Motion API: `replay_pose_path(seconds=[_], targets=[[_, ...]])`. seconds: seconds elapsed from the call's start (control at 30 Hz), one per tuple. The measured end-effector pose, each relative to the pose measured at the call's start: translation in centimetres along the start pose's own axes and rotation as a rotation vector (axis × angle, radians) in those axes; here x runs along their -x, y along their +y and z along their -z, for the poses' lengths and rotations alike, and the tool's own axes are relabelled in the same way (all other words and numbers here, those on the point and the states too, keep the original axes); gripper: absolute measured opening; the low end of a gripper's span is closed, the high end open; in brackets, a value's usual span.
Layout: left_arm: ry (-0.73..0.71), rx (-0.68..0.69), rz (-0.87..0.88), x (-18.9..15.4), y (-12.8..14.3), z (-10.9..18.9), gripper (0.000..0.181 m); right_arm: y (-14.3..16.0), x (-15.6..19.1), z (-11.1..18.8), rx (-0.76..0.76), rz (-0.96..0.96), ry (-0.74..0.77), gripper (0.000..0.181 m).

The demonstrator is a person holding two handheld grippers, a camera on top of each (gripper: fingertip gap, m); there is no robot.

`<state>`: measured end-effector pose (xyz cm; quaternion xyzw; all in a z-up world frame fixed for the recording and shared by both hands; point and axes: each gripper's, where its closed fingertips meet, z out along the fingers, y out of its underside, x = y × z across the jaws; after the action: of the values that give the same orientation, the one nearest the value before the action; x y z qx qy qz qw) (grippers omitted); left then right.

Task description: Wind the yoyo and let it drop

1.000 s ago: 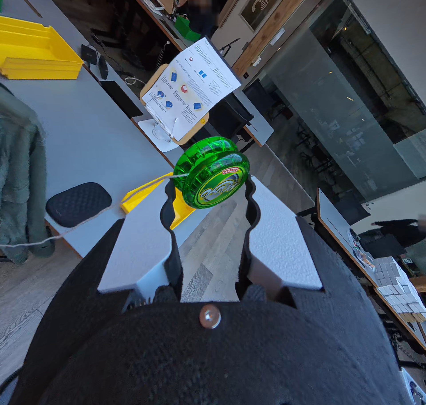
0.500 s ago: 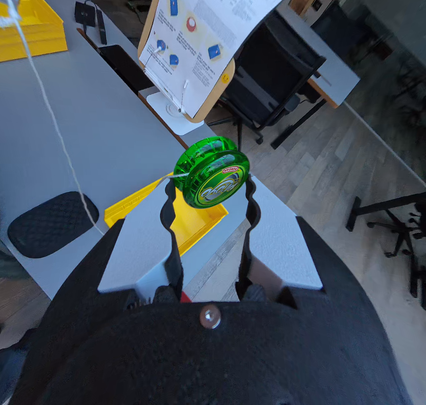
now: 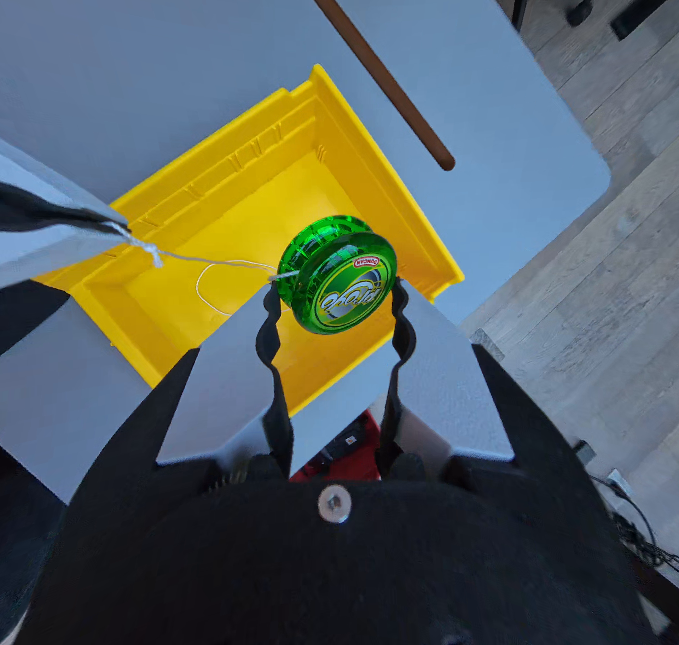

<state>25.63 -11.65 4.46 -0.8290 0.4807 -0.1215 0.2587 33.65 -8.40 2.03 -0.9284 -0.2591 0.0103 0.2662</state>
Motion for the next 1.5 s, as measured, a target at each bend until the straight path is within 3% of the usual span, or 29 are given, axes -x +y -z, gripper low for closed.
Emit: replay_pose_path(seconds=[0.23, 0.53, 0.83, 1.23, 1.5], targets=[[-0.077, 0.085, 0.113, -1.8, 7.3, -6.9, 0.0, 2.6, 0.2, -8.7, 0.145, -0.043, -0.016, 0.06], [-0.213, -0.077, 0.118, -2.4, 8.2, -10.1, 0.0, 3.0, 2.1, -14.0, 0.208, -0.08, -0.057, 0.059], [-0.158, -0.025, 0.213, -2.6, 11.1, -12.0, 0.0, 3.7, 2.3, -15.7, 0.247, -0.055, -0.064, 0.055], [-0.129, -0.025, 0.243, -3.0, 11.2, -12.2, 0.0, 2.9, 2.1, -16.0, 0.241, -0.039, -0.162, 0.053], [-0.132, -0.029, 0.231, -2.8, 11.2, -12.2, 0.0, 2.9, 1.3, -16.0, 0.175, -0.012, -0.127, 0.05]])
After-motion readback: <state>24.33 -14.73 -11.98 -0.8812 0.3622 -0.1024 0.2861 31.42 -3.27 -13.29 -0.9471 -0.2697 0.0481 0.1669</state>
